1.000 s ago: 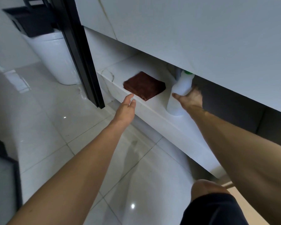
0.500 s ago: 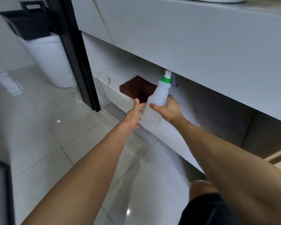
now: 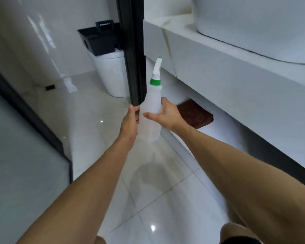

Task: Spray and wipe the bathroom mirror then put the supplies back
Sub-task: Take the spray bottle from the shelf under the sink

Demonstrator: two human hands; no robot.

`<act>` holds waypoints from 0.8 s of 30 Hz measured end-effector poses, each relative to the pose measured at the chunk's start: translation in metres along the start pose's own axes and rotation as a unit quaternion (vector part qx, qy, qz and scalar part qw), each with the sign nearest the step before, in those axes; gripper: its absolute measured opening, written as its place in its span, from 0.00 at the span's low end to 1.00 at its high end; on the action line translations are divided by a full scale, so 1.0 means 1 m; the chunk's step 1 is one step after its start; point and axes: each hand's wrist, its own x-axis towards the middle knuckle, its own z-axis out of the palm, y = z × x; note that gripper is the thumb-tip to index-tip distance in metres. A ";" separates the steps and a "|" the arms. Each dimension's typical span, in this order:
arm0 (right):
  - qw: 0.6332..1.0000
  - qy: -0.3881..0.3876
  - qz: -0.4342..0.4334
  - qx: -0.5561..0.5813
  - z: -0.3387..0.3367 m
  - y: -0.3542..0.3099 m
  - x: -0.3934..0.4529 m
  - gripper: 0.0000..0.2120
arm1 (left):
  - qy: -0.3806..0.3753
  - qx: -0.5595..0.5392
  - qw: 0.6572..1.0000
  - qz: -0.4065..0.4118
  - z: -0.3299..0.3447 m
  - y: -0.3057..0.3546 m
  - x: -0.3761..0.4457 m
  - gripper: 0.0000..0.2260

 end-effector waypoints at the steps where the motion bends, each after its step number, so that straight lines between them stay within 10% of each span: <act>1: 1.000 -0.009 -0.007 0.006 -0.007 -0.025 0.003 0.32 | 0.013 -0.008 1.000 0.006 -0.007 0.023 -0.005 0.18; 24: 0.983 -0.052 -0.122 0.124 -0.309 -0.489 0.052 0.26 | -0.066 0.130 0.971 0.187 -0.048 0.531 -0.116 0.37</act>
